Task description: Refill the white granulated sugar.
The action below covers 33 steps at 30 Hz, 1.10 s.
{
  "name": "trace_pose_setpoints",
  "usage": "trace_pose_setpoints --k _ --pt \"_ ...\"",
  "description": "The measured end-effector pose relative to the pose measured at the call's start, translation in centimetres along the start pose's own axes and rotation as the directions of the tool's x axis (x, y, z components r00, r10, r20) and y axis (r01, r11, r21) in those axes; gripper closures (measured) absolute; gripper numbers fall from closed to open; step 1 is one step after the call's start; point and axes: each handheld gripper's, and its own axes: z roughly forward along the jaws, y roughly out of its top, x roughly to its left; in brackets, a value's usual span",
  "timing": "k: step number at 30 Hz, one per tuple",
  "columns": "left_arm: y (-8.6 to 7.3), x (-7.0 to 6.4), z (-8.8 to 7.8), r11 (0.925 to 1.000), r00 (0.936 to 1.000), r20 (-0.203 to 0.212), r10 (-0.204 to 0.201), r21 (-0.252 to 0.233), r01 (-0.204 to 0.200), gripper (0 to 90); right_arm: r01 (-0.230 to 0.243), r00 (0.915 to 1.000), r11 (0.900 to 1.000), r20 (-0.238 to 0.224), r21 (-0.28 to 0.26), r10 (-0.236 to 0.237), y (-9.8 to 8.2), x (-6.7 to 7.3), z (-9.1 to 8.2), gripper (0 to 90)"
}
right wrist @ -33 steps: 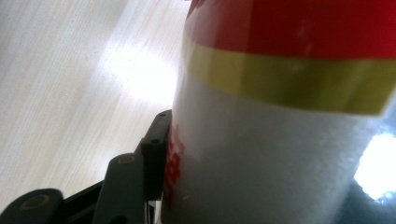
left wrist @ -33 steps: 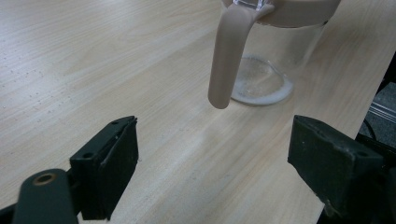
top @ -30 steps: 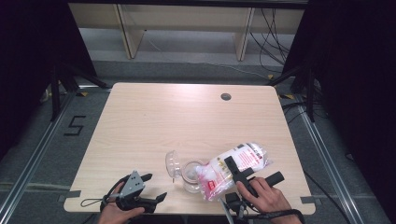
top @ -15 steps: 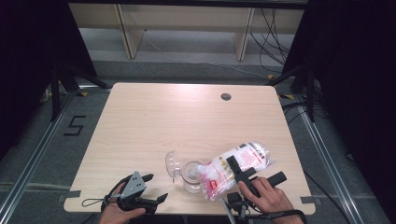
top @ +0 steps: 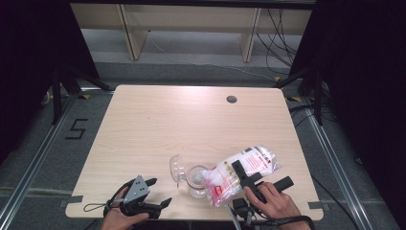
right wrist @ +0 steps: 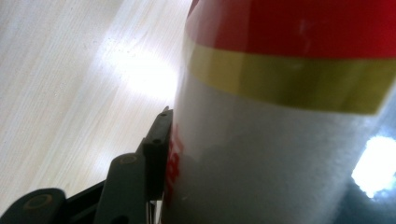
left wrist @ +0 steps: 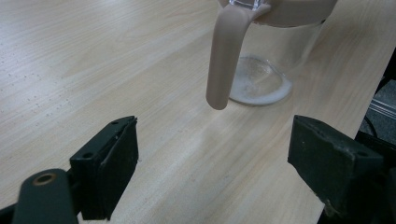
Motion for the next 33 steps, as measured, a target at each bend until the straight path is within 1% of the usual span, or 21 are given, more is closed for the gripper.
trace_pose_setpoints --k 3,4,5,6,8,9,10,11,12,13,14,19,20,23,24,25,27,31,32,33 --pt "0.01 0.06 0.0 1.0 1.0 -0.003 0.004 0.006 -0.004 15.8 0.0 1.0 1.0 0.002 -0.012 0.0 -0.03 -0.05 0.08 52.1" --pt "0.0 -0.04 0.1 1.0 1.0 -0.001 -0.008 -0.002 0.008 15.8 0.002 1.0 1.0 0.002 -0.015 -0.002 -0.03 -0.02 0.1 52.1" --pt "0.01 -0.02 0.11 1.0 1.0 0.002 -0.004 0.0 0.004 15.8 0.001 1.0 1.0 -0.001 -0.014 -0.001 -0.03 0.03 0.09 52.2" --pt "0.02 -0.07 0.16 1.0 1.0 0.003 -0.007 -0.004 0.007 15.8 -0.014 0.9999 1.0 -0.003 -0.006 0.014 -0.02 0.17 0.05 52.2" --pt "0.04 0.06 0.09 0.9998 0.9999 -0.006 0.013 0.012 -0.013 15.8 0.016 0.9999 1.0 -0.004 -0.019 -0.016 0.04 0.04 0.18 52.3" --pt "0.02 -0.1 0.18 0.9999 0.9999 0.003 -0.01 -0.011 0.01 15.8 0.006 1.0 1.0 -0.005 -0.017 -0.006 0.04 0.13 0.17 52.3" --pt "0.04 0.0 0.09 1.0 1.0 0.001 0.0 -0.001 0.0 15.8 0.007 1.0 1.0 -0.006 -0.016 -0.007 0.05 0.14 0.18 52.3" --pt "0.04 0.02 0.06 1.0 1.0 0.0 0.0 0.001 0.0 15.8 0.01 0.9999 1.0 -0.002 -0.017 -0.01 0.05 0.11 0.18 52.4" --pt "0.04 0.08 0.01 0.9999 1.0 -0.004 0.008 0.008 -0.008 15.8 0.013 0.9999 1.0 -0.004 -0.014 -0.013 0.03 0.06 0.15 52.4" --pt "0.04 0.04 0.02 1.0 1.0 0.0 0.005 0.004 -0.005 15.8 0.013 0.9999 1.0 -0.004 -0.014 -0.014 0.03 0.04 0.12 52.4" --pt "0.05 0.05 0.02 1.0 1.0 0.0 0.009 0.004 -0.009 15.8 -0.006 1.0 1.0 -0.003 -0.004 0.006 0.01 0.17 0.01 52.4" --pt "0.06 0.06 0.01 0.9999 1.0 0.0 0.01 0.003 -0.01 15.8 0.01 0.9999 1.0 0.003 -0.005 -0.01 0.03 0.07 -0.06 52.5" --pt "0.07 0.11 0.0 0.9999 0.9999 -0.003 0.015 0.008 -0.015 15.8 0.017 0.9999 1.0 0.002 -0.003 -0.017 0.03 0.03 -0.08 52.5" --pt "0.05 -0.07 0.09 1.0 1.0 0.004 0.0 -0.001 0.0 15.8 0.007 1.0 1.0 0.003 -0.006 -0.007 0.06 0.13 -0.03 52.5" --pt "0.05 -0.11 0.1 1.0 1.0 0.004 0.002 -0.001 -0.002 15.8 0.013 0.9999 1.0 0.001 -0.004 -0.013 0.06 0.12 -0.03 52.6" --pt "0.04 -0.14 0.14 1.0 1.0 0.007 -0.002 0.0 0.002 15.8 0.028 0.9996 0.999 0.0 -0.016 -0.028 0.09 0.05 0.07 52.6" --pt "0.03 -0.12 0.11 1.0 1.0 0.004 0.003 0.002 -0.003 15.8 0.013 0.9999 1.0 0.0 -0.01 -0.013 0.13 0.24 0.05 52.6" --pt "0.05 -0.09 0.03 1.0 1.0 0.004 0.004 0.0 -0.004 15.8 0.02 0.9998 1.0 0.003 -0.007 -0.02 0.19 0.13 -0.05 52.7" --pt "0.04 -0.12 0.03 1.0 1.0 0.002 0.002 -0.001 -0.002 15.8 0.07 0.9975 0.997 0.01 -0.017 -0.07 0.09 -0.17 0.04 52.8" --pt "0.02 -0.14 0.09 1.0 1.0 0.006 -0.004 -0.005 0.004 15.9 0.072 0.9974 0.997 0.01 -0.015 -0.072 0.11 -0.18 0.02 52.8"
